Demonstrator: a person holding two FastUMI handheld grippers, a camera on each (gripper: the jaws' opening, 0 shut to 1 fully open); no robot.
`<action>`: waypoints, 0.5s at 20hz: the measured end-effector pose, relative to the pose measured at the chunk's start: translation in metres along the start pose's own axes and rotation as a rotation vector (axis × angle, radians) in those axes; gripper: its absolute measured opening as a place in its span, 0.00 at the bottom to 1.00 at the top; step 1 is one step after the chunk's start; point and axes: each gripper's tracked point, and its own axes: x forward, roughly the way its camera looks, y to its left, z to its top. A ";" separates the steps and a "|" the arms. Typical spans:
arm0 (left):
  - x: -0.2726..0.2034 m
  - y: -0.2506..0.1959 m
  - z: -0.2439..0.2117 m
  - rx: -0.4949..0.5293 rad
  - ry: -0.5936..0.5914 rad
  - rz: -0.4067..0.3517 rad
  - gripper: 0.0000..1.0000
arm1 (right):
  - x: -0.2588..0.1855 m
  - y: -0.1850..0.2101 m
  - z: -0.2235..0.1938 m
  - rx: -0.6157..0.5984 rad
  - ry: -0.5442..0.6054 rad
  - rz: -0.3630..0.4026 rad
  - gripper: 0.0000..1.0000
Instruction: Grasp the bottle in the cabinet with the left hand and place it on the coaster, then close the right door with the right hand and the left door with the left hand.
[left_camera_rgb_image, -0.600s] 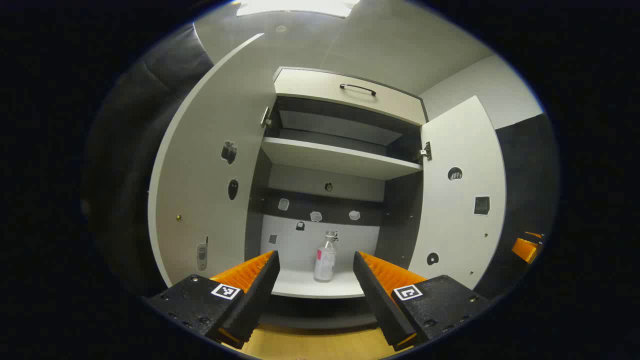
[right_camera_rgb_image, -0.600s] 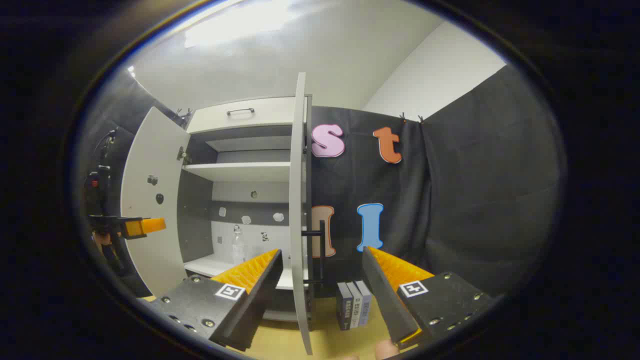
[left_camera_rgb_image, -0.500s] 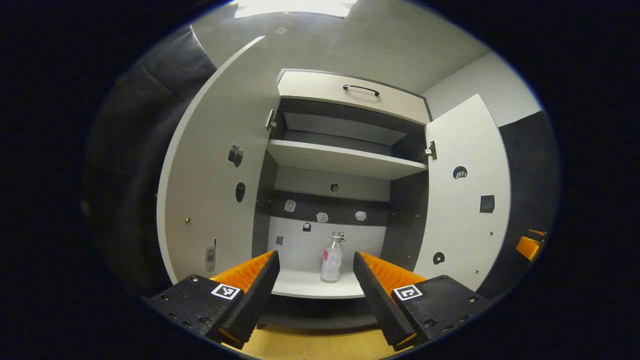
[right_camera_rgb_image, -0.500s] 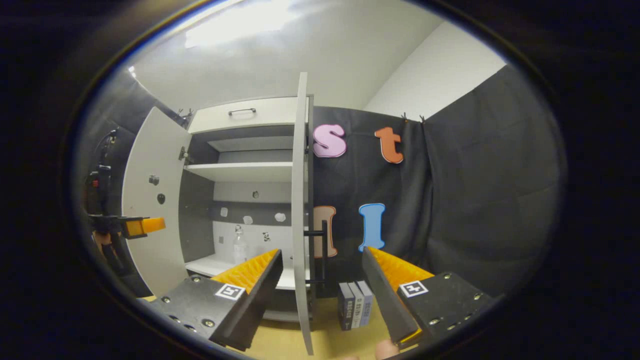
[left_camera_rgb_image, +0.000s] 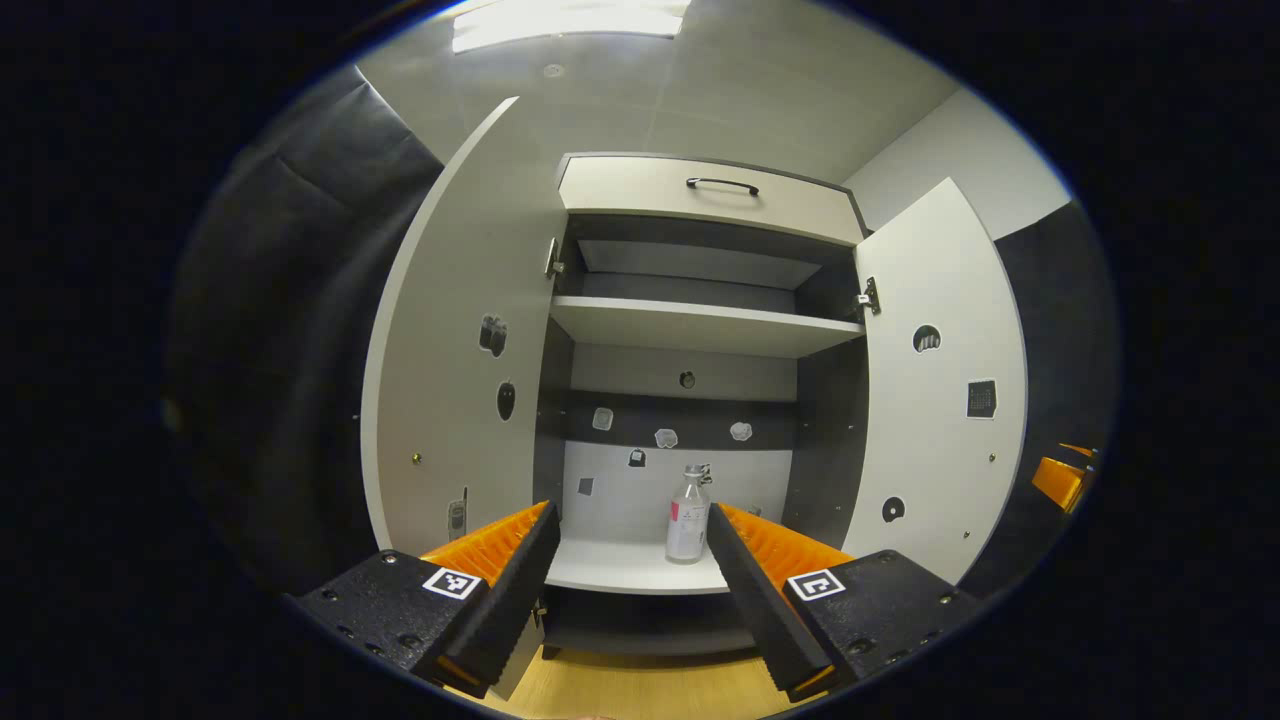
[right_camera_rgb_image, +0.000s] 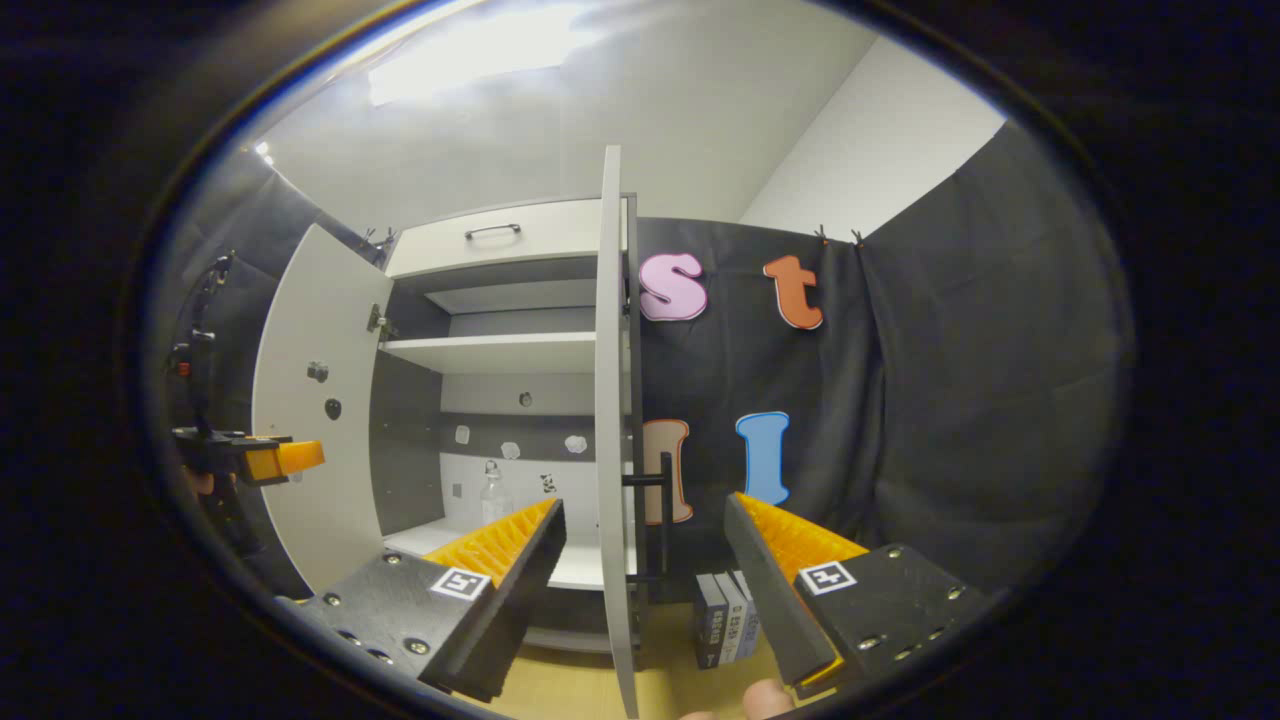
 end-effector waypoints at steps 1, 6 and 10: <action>-0.001 0.003 0.001 -0.007 -0.001 0.009 0.95 | 0.001 0.002 0.001 0.000 -0.002 0.003 0.96; 0.000 0.009 0.002 -0.048 -0.002 0.033 0.95 | 0.002 0.003 0.004 0.001 -0.011 0.010 0.96; 0.004 0.008 -0.005 -0.043 0.013 0.031 0.95 | 0.004 0.000 0.004 0.003 -0.009 0.001 0.96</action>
